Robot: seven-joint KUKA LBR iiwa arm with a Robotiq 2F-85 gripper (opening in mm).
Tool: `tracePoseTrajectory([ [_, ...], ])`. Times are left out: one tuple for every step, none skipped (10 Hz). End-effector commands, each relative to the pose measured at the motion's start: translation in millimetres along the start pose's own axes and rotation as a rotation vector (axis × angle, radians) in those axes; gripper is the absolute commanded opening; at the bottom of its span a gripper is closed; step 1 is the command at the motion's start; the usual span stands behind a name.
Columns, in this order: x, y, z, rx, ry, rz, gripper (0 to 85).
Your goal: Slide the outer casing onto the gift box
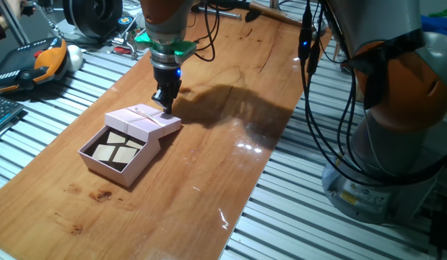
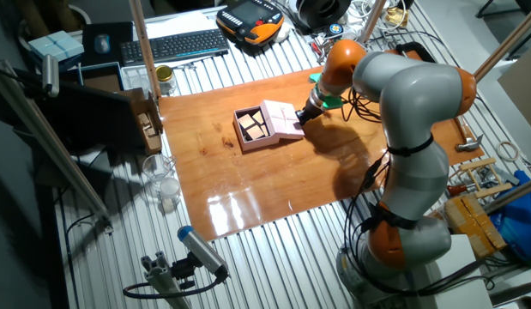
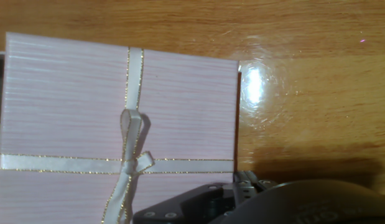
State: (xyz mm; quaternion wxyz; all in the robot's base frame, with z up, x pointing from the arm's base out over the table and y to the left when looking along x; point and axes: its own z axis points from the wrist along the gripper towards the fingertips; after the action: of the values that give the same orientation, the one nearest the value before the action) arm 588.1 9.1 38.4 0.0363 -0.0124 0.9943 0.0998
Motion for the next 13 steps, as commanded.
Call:
tracePoseTrajectory([
  [0.1,0.1,0.6,-0.002,-0.001,0.0,0.0],
  [0.0,0.8,-0.1,-0.002,-0.001,0.0,0.0],
  [-0.3,1.7,-0.2,-0.002,-0.001,0.002,0.0],
  [-0.2,3.2,0.2,-0.002,-0.001,0.003,0.0],
  [-0.1,5.0,0.5,-0.002,-0.001,0.003,0.0],
  [0.0,6.9,0.3,-0.002,-0.001,0.005,0.0],
  [-0.1,8.7,-0.7,0.0,-0.001,0.008,0.0],
  [-0.4,10.2,-1.5,0.0,-0.001,0.01,0.0],
  [-0.6,12.2,-1.9,0.0,-0.001,0.011,0.0],
  [-0.6,14.2,-1.8,0.0,-0.001,0.014,0.0],
  [-0.4,16.5,-1.6,0.0,-0.001,0.017,0.0],
  [-0.6,18.5,-2.2,0.0,-0.001,0.019,0.0],
  [-0.6,20.4,-2.7,0.0,0.001,0.022,0.0],
])
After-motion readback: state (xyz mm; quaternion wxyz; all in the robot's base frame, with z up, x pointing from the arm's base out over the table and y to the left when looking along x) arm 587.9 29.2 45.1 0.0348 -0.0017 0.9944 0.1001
